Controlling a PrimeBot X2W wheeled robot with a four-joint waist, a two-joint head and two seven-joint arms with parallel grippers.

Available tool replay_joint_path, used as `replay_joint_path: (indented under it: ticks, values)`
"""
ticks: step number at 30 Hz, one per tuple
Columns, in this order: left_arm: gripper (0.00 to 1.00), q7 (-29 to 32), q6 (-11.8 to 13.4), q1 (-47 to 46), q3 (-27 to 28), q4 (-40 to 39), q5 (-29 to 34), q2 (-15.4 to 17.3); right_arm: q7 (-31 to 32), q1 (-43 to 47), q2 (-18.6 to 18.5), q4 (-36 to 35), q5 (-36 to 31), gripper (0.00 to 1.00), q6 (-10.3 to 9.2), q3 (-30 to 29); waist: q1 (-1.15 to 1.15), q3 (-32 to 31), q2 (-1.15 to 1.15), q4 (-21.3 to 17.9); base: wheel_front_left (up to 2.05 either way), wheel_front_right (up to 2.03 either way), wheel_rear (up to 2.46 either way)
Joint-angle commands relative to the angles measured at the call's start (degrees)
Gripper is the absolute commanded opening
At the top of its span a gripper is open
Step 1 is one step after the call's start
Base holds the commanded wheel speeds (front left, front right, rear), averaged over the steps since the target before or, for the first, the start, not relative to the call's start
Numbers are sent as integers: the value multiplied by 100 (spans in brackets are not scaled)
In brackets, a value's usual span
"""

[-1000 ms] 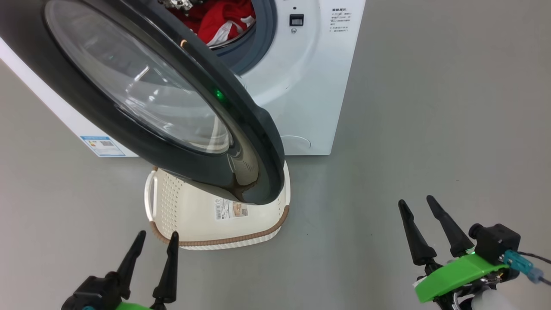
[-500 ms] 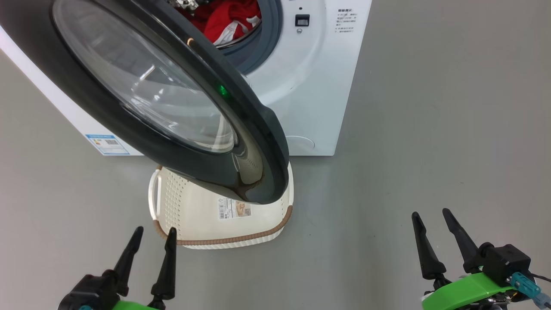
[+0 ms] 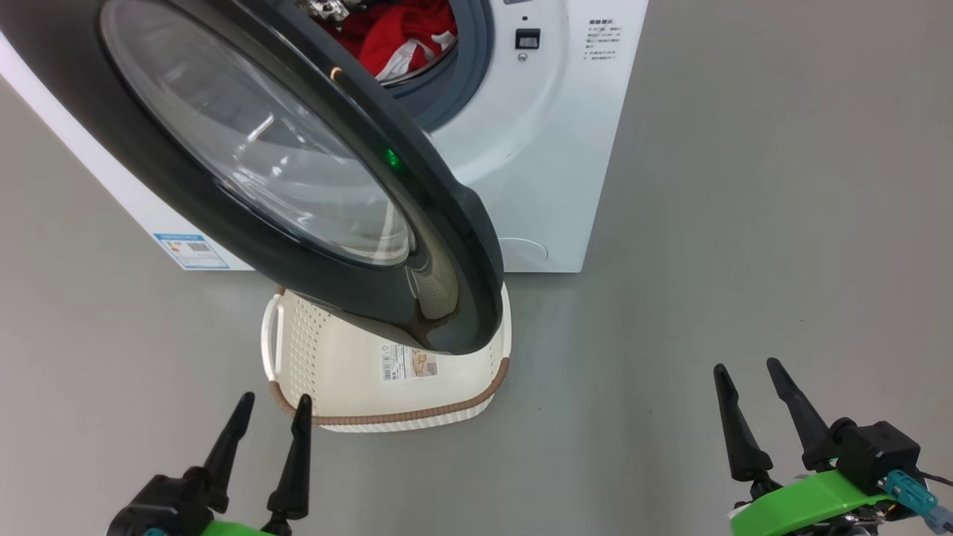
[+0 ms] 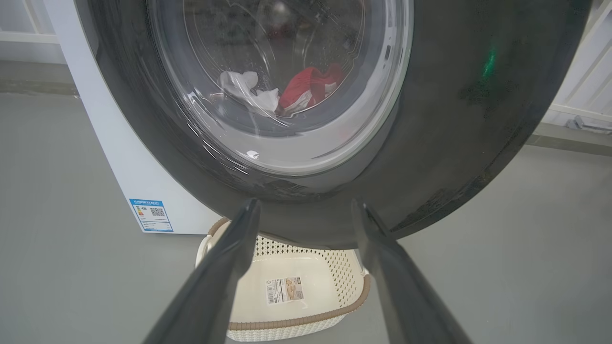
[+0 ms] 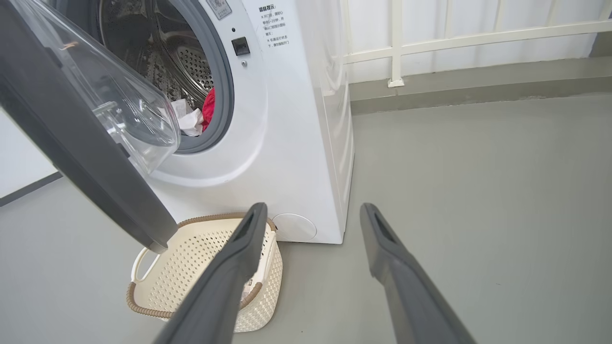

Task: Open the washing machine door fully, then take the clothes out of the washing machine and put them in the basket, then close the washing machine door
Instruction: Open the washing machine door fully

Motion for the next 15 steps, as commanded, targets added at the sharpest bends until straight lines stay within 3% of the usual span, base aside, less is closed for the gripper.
replay_joint_path:
  ticks: [1, 3, 4, 5, 6, 10, 15]
  values:
    - [100, -71, -31, 22, 167, -146, 40, 51, -37, -53, -4, -154, -96, 100, 42, 135, 0, -5, 0, 11, 0, 0, 0]
    - [100, -71, -31, 29, 148, -144, 40, 47, -37, -80, -12, -185, -133, 100, 42, 227, 0, -9, 0, 30, 0, 0, 0]
    - [100, -71, -31, 32, 135, -140, 40, 46, -37, -101, -12, -209, -102, 88, 42, 257, 0, -10, 0, 42, 0, 0, 0]
    - [100, -71, -31, 32, 121, -138, 38, 45, -37, -134, -11, -239, -30, 34, 42, 275, 0, -7, 0, 52, 0, 0, 0]
    - [100, -71, -31, 29, 108, -136, 35, 44, -37, -181, -11, -281, 35, 0, 42, 305, 0, -3, 0, 63, 0, 0, 0]
    - [100, -71, -31, 17, 55, -128, 27, 44, -37, -461, -37, -398, 493, 0, 42, 589, 0, 16, 0, 117, 0, 0, 0]
    - [100, -71, -31, 9, -20, -123, 16, 38, -37, -1014, -151, -443, 1547, 0, 42, 1073, 0, 41, 0, 205, 0, 0, 0]
